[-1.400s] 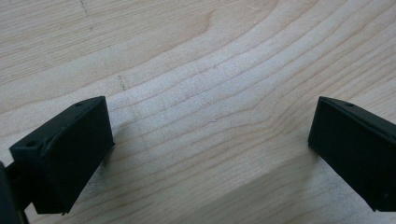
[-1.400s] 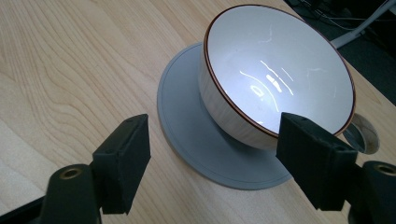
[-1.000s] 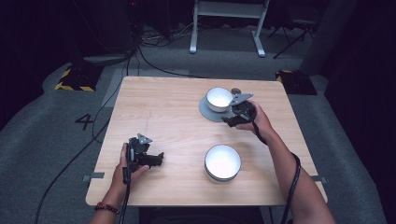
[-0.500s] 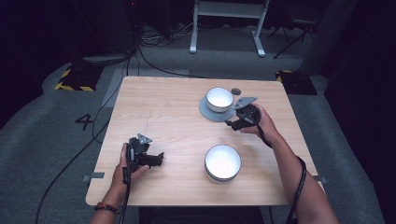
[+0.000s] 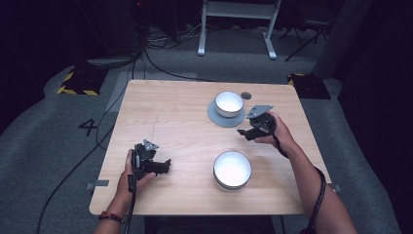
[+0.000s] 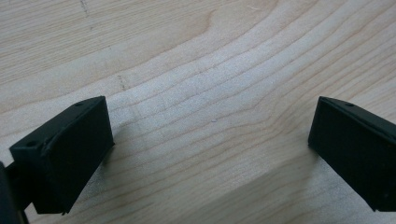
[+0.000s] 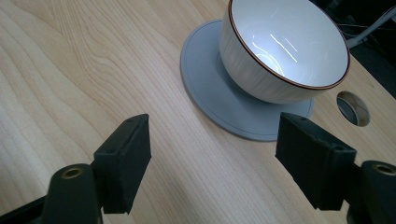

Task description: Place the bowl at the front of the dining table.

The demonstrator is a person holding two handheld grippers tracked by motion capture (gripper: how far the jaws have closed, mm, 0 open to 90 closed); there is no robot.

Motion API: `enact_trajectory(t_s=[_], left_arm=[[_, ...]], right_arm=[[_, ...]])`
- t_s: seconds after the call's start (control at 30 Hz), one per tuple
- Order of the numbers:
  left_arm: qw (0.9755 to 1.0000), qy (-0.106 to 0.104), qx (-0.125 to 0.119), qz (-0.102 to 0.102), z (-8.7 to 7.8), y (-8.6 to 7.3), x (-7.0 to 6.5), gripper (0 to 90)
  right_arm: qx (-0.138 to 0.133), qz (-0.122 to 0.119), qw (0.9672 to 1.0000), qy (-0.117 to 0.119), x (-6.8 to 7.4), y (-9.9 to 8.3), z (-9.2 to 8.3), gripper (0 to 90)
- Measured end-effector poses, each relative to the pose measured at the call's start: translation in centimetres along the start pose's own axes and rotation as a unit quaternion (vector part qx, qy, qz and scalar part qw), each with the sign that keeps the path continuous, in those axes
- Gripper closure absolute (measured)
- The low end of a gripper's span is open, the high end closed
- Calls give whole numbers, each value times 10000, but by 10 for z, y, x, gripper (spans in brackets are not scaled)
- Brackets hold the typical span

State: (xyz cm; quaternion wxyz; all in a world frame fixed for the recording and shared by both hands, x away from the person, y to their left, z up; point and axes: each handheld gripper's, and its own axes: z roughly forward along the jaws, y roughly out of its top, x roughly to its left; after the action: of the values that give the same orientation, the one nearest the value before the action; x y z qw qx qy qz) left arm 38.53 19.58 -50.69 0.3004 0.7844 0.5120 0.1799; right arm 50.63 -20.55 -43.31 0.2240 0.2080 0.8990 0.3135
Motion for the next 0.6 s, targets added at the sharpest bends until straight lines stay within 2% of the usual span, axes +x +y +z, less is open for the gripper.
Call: enact_trajectory(t_s=[0.23, 0.33, 0.6], left_arm=[[10000, -6, -4, -10, 0, 0, 0, 0], [10000, -23, 26, -20, 0, 0, 0, 0], [10000, -13, 9, -16, 0, 0, 0, 0]], right_arm=[[15, -105, 9999, 24, 4, -5, -8, 268], [24, -71, 10000, 23, 6, -7, -10, 267], [-83, -161, 9998, 43, 15, -11, -21, 265]])
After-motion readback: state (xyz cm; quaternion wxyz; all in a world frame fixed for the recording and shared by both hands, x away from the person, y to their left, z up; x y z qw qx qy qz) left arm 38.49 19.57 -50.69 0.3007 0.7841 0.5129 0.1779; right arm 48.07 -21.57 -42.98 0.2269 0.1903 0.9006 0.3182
